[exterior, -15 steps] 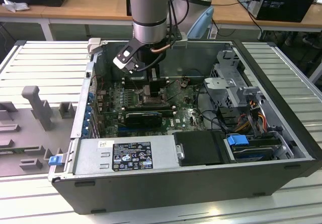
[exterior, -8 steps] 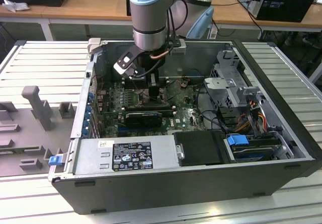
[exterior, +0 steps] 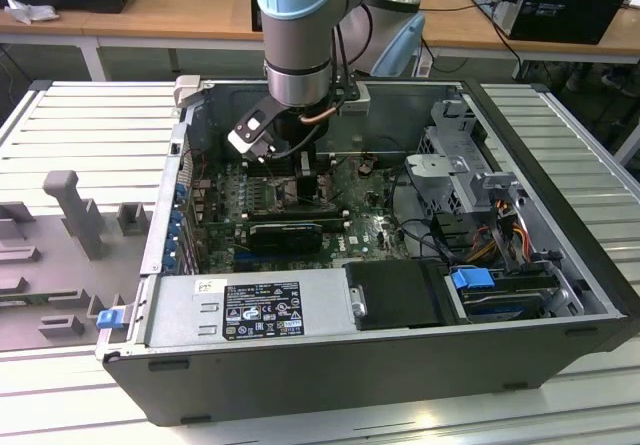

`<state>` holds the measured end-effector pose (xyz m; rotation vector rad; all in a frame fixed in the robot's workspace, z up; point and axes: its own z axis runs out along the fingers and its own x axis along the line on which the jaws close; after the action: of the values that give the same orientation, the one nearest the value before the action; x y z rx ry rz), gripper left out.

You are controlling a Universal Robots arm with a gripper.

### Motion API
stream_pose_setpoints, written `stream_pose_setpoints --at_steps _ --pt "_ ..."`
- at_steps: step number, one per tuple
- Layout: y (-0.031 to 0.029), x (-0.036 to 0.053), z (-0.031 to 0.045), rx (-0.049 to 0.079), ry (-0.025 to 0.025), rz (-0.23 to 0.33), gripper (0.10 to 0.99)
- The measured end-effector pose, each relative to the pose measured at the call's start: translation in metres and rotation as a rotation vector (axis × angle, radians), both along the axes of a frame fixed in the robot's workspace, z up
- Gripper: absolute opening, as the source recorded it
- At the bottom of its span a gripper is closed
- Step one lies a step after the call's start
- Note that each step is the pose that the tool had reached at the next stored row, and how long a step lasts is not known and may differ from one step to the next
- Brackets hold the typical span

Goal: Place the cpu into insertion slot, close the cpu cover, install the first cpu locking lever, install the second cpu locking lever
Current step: 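Place the cpu into insertion slot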

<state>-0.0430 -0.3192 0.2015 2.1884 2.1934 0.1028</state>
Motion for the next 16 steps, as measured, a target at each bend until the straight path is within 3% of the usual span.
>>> stream_pose_setpoints --at_steps 5,6,13,16 --pt "0.0000 0.0001 -0.0006 0.000 -0.0002 0.000 0.541" --pt "0.0000 0.0001 -0.0006 0.000 -0.0002 0.000 0.604" --pt "0.0001 0.0001 0.0045 0.000 -0.0002 0.000 0.588" --pt "0.0001 0.0001 0.0068 0.000 -0.0003 0.000 0.400"
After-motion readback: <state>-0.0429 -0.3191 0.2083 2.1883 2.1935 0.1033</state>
